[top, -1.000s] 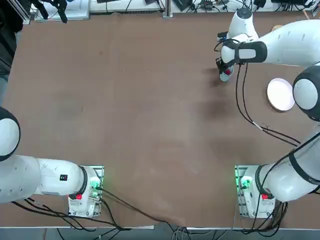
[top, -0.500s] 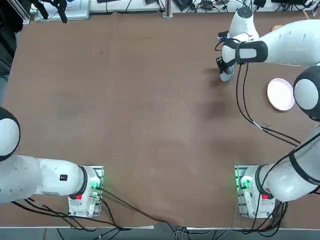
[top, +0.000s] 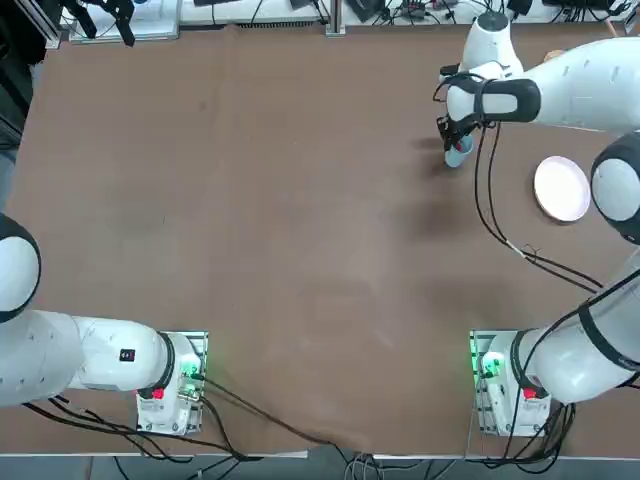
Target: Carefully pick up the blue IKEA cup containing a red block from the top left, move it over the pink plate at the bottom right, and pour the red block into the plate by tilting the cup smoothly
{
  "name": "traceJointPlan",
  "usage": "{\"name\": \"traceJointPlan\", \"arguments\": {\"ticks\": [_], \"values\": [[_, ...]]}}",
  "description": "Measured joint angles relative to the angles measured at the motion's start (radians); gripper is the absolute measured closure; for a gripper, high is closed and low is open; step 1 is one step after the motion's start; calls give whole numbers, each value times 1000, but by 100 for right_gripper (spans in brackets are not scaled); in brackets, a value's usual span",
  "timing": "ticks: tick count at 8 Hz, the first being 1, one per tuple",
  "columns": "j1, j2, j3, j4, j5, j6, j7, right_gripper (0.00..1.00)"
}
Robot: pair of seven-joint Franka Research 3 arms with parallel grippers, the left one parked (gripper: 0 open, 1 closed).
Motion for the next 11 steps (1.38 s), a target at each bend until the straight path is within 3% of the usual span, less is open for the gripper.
{"name": "traceJointPlan", "arguments": {"ticks": [3,5,8,11], "values": [[-39,-110,-20,3,-7,-146,-24,98],[-106,-197,-24,-3,-27,-236,-74,98],[-252,-312,-28,-84,-31,-262,-226,98],[-381,-360,-30,-141,-32,-259,-414,98]]}}
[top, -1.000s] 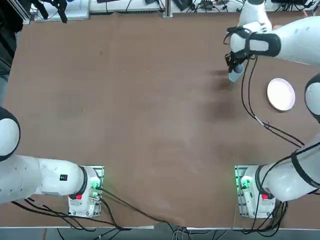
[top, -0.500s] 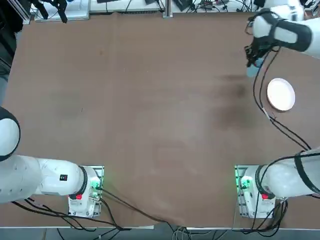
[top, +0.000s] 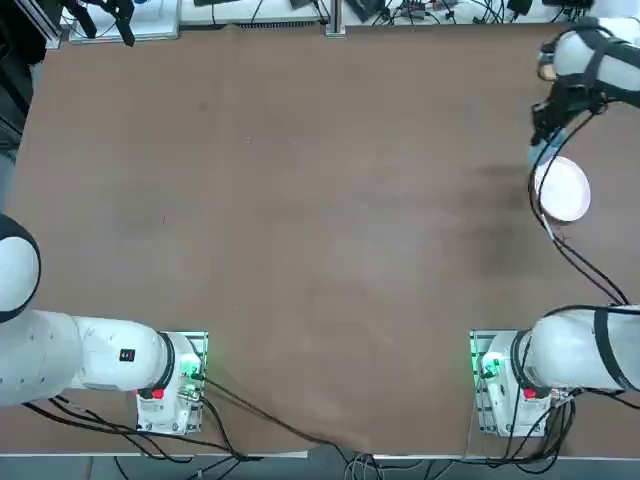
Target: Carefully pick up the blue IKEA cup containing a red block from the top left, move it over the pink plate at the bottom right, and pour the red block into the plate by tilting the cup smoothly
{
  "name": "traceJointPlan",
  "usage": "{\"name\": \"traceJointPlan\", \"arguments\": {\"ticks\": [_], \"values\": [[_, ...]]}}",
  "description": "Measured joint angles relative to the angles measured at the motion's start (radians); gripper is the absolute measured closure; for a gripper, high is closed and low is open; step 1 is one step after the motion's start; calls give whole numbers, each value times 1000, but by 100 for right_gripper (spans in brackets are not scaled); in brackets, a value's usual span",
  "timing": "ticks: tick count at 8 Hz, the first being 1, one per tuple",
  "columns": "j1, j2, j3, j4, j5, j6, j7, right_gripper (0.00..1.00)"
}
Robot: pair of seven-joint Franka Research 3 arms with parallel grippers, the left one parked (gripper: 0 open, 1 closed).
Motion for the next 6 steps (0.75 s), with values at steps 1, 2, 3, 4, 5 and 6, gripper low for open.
{"name": "traceJointPlan", "arguments": {"ticks": [1,2,3,4,5,6], "values": [[-20,-1,0,-5,0,10,-36,98],[-39,0,0,-12,0,27,-66,98],[-64,2,0,-22,2,44,-104,98],[-97,9,-1,-29,20,57,-148,98],[-134,17,-1,-33,76,59,-210,98],[-173,28,-2,-33,152,59,-286,98]]}}
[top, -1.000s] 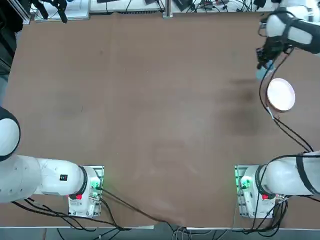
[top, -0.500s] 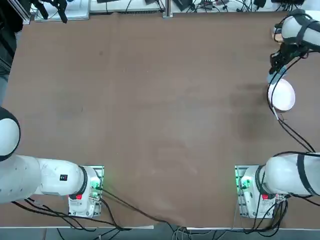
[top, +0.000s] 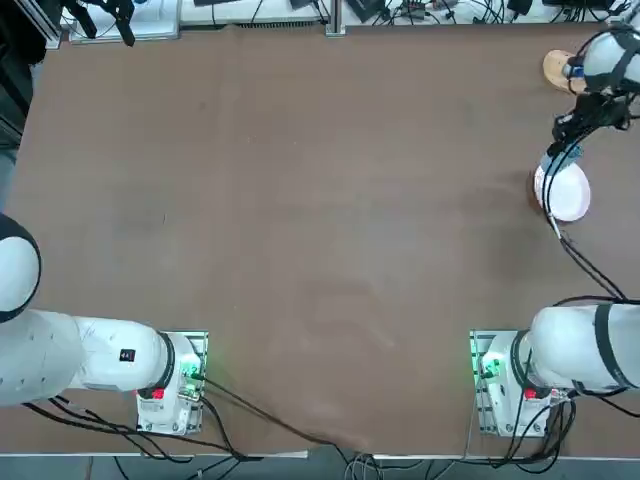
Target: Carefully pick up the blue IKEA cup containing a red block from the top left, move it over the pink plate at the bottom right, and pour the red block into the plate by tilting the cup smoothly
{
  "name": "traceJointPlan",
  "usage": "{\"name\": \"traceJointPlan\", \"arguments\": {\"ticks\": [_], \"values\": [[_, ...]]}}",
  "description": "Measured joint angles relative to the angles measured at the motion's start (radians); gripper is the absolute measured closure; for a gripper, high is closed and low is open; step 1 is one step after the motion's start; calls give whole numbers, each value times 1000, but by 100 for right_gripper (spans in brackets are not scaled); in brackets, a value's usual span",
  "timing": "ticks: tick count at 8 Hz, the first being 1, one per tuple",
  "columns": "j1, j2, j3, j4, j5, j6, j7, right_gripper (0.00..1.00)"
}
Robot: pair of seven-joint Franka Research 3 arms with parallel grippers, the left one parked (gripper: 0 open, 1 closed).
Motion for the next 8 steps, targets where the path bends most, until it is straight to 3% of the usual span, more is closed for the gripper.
{"name": "traceJointPlan", "arguments": {"ticks": [3,8], "values": [[-71,23,-2,3,130,-38,-87,98],[-158,52,-2,12,261,-130,-227,98]]}}
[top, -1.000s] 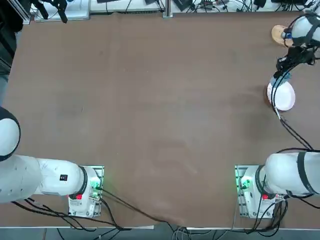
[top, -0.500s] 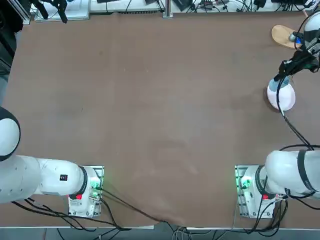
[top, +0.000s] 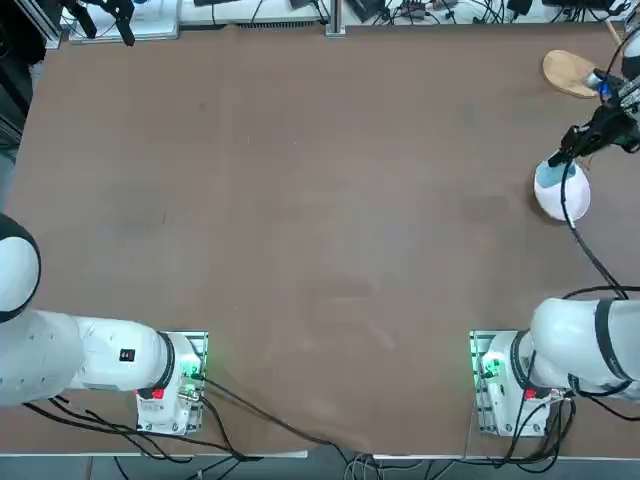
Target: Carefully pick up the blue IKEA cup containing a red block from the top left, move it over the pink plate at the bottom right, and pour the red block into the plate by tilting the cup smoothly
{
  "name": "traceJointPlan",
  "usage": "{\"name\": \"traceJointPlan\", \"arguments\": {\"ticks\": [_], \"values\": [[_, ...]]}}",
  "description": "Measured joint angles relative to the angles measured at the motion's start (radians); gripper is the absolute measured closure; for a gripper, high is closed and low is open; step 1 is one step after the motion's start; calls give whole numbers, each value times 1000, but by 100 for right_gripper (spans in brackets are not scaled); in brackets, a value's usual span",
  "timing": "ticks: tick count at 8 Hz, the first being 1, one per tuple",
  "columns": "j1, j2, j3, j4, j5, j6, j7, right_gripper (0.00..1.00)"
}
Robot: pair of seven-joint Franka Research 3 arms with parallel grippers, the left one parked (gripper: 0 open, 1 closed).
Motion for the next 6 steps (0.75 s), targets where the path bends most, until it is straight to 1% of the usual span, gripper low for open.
{"name": "traceJointPlan", "arguments": {"ticks": [2,4,6], "values": [[-49,42,0,21,48,-50,-16,98],[-91,97,-1,69,70,-111,-24,98],[-114,143,-1,117,83,-172,-16,98]]}}
